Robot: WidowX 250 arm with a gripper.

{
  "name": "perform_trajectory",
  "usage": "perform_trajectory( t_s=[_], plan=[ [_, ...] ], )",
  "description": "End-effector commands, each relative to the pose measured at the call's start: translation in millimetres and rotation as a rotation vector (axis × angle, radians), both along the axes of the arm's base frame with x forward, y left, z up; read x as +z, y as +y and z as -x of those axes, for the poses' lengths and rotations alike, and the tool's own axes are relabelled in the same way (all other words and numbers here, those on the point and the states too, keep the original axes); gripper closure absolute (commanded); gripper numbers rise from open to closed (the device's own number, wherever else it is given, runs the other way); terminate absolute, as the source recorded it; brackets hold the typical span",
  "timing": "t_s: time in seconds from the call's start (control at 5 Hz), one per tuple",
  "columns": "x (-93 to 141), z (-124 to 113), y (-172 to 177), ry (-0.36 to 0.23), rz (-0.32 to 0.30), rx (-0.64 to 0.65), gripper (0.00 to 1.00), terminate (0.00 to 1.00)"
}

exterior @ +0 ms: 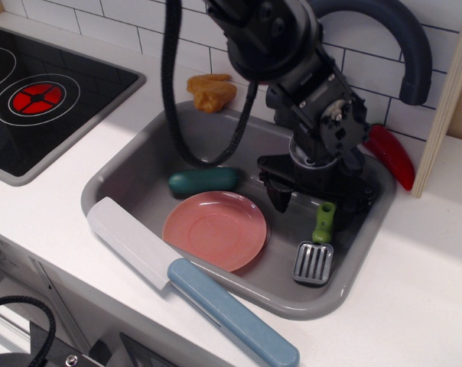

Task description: Put spatula on plate sink

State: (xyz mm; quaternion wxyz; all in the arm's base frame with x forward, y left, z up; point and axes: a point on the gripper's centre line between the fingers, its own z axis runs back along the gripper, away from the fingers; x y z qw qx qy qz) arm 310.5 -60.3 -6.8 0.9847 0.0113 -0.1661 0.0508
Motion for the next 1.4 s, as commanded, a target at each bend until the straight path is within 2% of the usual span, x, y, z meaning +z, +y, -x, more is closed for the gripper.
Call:
perform_trajectory(
  t_s=[0.0,0.2,0.4,0.6,0.8,1.0,1.2],
  plan=[
    [-1.6,-12.2,-3.1,-0.016,-0.004,-0.006,0.00,0.00],
    [-3.9,-9.8,-4.2,-0.017,0.000,-0.016,1.00,0.00],
    [-1.7,-10.4,-5.3,-0.010,0.022,-0.015,1.00,0.00],
    [7.7,-8.0,-5.7,-0.031,0.043,-0.021,1.00,0.00],
    [21.1,-9.3,-5.8,-0.024,0.074,-0.011,1.00,0.00],
    [36.8,-8.0,-3.2,-0.042,0.108,-0.021,1.00,0.00],
    [40.8,-11.6,16.4,-0.036,0.095,0.039,1.00,0.00]
  ],
)
